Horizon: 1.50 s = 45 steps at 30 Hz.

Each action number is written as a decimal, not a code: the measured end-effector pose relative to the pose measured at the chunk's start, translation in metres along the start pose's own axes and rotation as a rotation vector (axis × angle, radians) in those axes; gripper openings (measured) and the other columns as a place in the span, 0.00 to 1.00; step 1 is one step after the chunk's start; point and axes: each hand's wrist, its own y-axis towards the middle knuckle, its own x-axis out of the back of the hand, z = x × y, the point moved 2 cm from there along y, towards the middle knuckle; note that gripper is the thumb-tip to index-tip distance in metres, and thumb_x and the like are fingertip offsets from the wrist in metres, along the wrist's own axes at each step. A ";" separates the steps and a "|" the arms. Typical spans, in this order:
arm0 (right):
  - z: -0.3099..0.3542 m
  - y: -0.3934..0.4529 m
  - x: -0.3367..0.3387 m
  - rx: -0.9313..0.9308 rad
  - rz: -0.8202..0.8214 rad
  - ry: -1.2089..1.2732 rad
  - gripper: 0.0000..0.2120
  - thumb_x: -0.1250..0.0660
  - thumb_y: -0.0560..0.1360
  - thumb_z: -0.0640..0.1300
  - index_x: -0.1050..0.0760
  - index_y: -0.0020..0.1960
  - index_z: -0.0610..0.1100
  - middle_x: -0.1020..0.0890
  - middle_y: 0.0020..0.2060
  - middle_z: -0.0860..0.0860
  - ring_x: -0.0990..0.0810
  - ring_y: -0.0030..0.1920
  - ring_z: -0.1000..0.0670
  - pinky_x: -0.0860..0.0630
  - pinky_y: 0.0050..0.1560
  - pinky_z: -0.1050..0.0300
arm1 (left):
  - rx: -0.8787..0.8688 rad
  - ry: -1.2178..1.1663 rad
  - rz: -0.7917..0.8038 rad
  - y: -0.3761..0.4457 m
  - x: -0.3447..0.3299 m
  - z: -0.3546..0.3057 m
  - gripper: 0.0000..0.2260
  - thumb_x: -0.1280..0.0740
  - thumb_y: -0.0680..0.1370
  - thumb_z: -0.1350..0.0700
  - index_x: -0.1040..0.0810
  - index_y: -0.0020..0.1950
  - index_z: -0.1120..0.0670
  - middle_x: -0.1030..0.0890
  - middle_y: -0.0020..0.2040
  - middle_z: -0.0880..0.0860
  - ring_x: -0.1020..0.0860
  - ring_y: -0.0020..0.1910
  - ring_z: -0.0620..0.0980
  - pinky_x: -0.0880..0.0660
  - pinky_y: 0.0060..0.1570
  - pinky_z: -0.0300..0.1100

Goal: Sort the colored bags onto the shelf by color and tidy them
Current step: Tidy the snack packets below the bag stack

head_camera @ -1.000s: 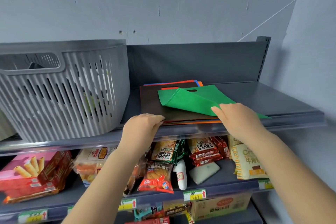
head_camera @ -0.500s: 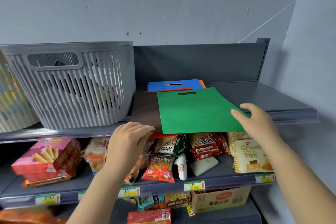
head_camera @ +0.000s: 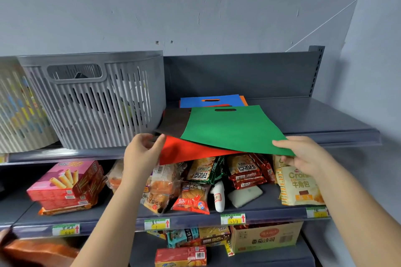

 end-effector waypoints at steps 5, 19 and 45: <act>0.005 0.004 0.000 0.022 0.018 -0.008 0.05 0.35 0.74 0.29 0.24 0.48 0.36 0.20 0.40 0.43 0.23 0.36 0.50 0.32 0.19 0.68 | 0.382 -0.223 0.210 0.019 0.000 -0.011 0.22 0.43 0.80 0.41 0.24 0.56 0.59 0.16 0.34 0.54 0.27 0.26 0.50 0.33 0.20 0.33; 0.010 0.012 0.000 0.020 0.020 -0.063 0.06 0.35 0.74 0.29 0.24 0.49 0.35 0.20 0.41 0.42 0.21 0.37 0.49 0.29 0.20 0.67 | 0.278 0.068 0.328 0.017 -0.015 -0.022 0.12 0.38 0.79 0.66 0.29 0.62 0.62 0.23 0.58 0.61 0.20 0.34 0.57 0.21 0.24 0.46; 0.027 0.016 0.003 -0.010 0.065 -0.087 0.11 0.40 0.76 0.27 0.28 0.57 0.31 0.21 0.43 0.38 0.20 0.36 0.48 0.28 0.19 0.66 | 0.152 0.429 0.379 0.059 -0.030 -0.056 0.12 0.42 0.75 0.70 0.22 0.53 0.65 0.19 0.38 0.61 0.17 0.34 0.56 0.20 0.36 0.46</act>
